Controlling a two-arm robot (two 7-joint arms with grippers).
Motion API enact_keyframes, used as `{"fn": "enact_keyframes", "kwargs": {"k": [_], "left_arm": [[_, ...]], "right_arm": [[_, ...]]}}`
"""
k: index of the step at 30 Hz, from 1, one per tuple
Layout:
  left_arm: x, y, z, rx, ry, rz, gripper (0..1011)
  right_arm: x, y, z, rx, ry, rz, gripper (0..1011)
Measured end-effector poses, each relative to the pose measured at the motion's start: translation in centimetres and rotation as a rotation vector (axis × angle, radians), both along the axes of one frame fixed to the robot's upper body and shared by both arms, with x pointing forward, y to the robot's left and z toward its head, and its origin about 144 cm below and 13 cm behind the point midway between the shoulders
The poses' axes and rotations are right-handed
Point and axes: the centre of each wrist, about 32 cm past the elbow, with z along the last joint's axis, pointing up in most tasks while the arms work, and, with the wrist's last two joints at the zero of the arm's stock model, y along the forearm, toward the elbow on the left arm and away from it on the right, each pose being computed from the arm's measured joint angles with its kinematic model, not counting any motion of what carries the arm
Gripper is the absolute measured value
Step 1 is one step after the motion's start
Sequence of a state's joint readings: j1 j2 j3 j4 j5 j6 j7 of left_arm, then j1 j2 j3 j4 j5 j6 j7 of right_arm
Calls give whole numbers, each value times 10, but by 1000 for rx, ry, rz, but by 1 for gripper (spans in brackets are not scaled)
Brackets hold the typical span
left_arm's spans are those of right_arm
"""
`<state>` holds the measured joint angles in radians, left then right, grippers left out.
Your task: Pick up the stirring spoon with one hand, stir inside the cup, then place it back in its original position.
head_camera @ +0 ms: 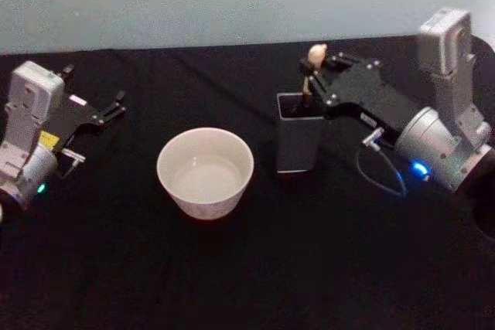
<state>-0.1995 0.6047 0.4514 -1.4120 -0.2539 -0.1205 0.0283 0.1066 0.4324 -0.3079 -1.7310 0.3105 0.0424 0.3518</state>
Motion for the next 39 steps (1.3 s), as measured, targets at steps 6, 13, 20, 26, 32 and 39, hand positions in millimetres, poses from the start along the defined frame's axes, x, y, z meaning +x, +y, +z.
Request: {"fn": "enact_keyframes", "kwargs": {"k": [6, 13, 20, 26, 32, 39], "left_arm": [[0, 0, 0, 0, 0, 0, 1001], [0, 0, 0, 0, 0, 0, 1001], [0, 0, 0, 0, 0, 0, 1001], [0, 0, 0, 0, 0, 0, 1001], [0, 0, 0, 0, 0, 0, 1001], [0, 0, 0, 0, 0, 0, 1002]], "right_arm": [[0, 2, -12, -25, 49, -8, 199], [0, 5, -20, -39, 86, -14, 199], [0, 6, -24, -42, 100, -19, 199], [0, 8, -26, -50, 108, -21, 199], [0, 10, -27, -63, 109, -29, 199], [0, 10, -26, -62, 108, -28, 199]]}}
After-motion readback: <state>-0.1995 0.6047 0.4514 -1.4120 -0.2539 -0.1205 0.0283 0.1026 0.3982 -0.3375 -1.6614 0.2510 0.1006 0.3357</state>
